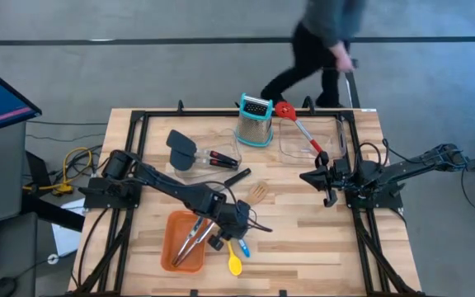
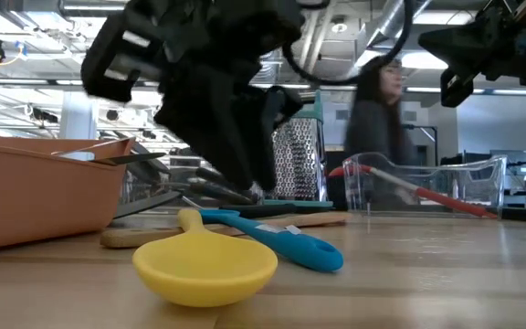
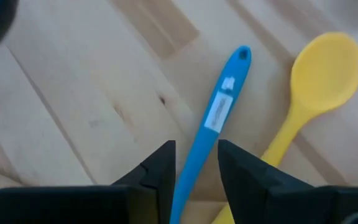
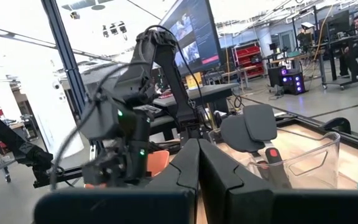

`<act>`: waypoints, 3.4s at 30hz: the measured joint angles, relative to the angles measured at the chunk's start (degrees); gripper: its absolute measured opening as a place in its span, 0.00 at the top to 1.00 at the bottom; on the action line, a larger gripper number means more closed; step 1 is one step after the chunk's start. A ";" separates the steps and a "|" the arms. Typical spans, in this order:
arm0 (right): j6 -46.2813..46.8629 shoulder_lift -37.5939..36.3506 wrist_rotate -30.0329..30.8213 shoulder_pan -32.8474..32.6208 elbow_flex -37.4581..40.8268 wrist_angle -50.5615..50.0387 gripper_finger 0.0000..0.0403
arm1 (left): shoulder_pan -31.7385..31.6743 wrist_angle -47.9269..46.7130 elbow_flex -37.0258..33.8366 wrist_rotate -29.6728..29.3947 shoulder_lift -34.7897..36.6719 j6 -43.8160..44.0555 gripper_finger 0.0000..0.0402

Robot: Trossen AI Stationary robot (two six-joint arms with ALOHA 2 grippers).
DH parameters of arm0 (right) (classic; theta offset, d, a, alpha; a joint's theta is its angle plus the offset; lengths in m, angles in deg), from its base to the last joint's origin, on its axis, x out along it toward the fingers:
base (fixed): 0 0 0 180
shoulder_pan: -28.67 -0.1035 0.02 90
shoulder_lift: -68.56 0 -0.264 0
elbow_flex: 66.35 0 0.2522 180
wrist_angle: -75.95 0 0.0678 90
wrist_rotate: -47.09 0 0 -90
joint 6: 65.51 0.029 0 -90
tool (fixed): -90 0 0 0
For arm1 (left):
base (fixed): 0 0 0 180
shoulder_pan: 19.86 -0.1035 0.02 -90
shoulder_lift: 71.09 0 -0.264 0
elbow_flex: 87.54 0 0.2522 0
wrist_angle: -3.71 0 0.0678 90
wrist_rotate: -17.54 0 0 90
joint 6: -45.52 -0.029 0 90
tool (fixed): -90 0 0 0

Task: Pick & Place Kitchen Items
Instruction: Put the blue serving spoon into the right transparent bin

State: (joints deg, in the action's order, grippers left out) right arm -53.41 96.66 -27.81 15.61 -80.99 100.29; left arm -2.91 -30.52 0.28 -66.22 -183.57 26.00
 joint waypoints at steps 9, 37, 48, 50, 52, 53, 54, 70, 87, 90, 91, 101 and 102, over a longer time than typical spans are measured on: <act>0.00 -0.01 -0.01 0.00 0.00 -0.01 1.00 | -0.45 4.53 -4.20 -0.44 0.00 -0.12 0.70; 0.00 0.00 0.01 0.00 0.00 0.00 1.00 | -3.54 11.35 -10.55 -0.46 0.05 2.41 0.82; 0.00 -0.01 0.01 0.00 0.00 -0.31 1.00 | -3.54 11.75 -10.59 -0.75 0.15 2.46 0.98; 0.00 -0.01 0.01 0.00 0.00 -0.43 1.00 | -3.53 11.72 -10.67 -0.78 0.48 2.45 0.98; 0.00 -0.01 0.01 0.00 0.00 -0.43 1.00 | -3.52 11.51 -10.77 -1.00 1.15 2.41 0.99; 0.00 -0.01 0.01 0.00 0.00 -0.43 1.00 | -3.54 11.28 -10.86 -1.01 1.98 2.33 0.99; 0.00 0.01 0.01 0.00 0.00 -0.43 1.00 | -3.54 11.64 -10.84 -0.96 2.98 2.29 0.99; 0.00 -0.01 0.01 0.00 0.00 -0.43 1.00 | -5.22 13.82 -10.66 -13.00 25.22 -1.41 0.99; 0.00 4.28 0.15 0.05 -0.02 0.41 1.00 | -16.29 18.64 -11.45 -3.97 29.51 -1.48 0.99; 0.00 5.38 0.23 0.04 -0.02 1.39 1.00 | -17.38 21.85 -12.19 -0.50 29.55 -1.41 0.99; 0.00 5.65 0.21 0.04 -0.02 1.40 1.00 | -17.49 22.46 -12.50 0.13 29.54 -1.26 0.99; 0.51 7.55 0.00 -0.05 -0.02 2.97 1.00 | -17.20 24.89 -13.20 0.78 29.51 -0.95 0.99; 1.28 7.95 -0.22 -0.20 -0.02 3.86 1.00 | -17.15 24.98 -13.20 0.76 29.51 -0.78 0.99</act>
State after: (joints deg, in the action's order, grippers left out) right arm -52.13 104.61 -28.03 15.41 -81.01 104.15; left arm -20.06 -5.54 -12.92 -65.46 -154.07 25.21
